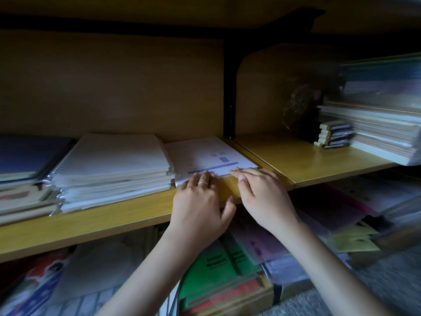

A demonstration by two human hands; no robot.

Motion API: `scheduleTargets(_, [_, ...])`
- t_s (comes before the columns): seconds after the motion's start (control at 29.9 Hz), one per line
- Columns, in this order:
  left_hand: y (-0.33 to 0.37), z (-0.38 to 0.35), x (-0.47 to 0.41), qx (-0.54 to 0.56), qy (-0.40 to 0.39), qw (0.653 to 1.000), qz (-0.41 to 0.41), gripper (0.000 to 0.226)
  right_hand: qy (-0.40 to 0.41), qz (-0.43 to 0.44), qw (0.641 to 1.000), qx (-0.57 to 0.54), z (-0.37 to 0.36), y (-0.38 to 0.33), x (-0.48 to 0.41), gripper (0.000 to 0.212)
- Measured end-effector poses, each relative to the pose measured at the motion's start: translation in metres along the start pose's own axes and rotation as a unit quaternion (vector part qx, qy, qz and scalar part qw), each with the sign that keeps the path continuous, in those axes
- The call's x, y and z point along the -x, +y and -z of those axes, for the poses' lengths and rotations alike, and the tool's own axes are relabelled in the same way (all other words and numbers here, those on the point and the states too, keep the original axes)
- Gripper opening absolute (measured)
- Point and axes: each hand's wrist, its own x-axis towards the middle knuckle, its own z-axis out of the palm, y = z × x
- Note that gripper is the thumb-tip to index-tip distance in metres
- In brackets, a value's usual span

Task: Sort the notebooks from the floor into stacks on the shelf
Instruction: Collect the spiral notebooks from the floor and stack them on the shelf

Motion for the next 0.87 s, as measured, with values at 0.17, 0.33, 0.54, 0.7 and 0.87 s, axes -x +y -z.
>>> scheduleTargets(0.17, [-0.008,-0.003,0.0,0.006,0.039,0.999,-0.006,0.079,-0.027,0.027,0.999,0.009,0.001,0.005,0.0,0.048])
scheduleTargets(0.33, [-0.01,-0.003,0.006,0.008,0.012,1.0,0.018,0.076,-0.047,0.056,0.996,0.043,-0.004,0.008,0.008,0.052])
scheduleTargets(0.54, [-0.008,-0.009,0.055,0.071,0.13,0.982,-0.121,0.043,0.1,0.08,0.981,-0.142,-0.005,0.007,0.058,0.033])
scheduleTargets(0.7, [0.01,-0.072,0.166,0.138,0.029,0.967,-0.212,0.035,0.004,0.0,0.976,-0.219,-0.039,0.011,0.168,0.021])
scheduleTargets(0.87, [0.006,-0.151,0.273,0.286,-0.253,0.922,0.064,0.048,-0.111,-0.232,0.929,-0.266,-0.078,0.013,0.28,0.038])
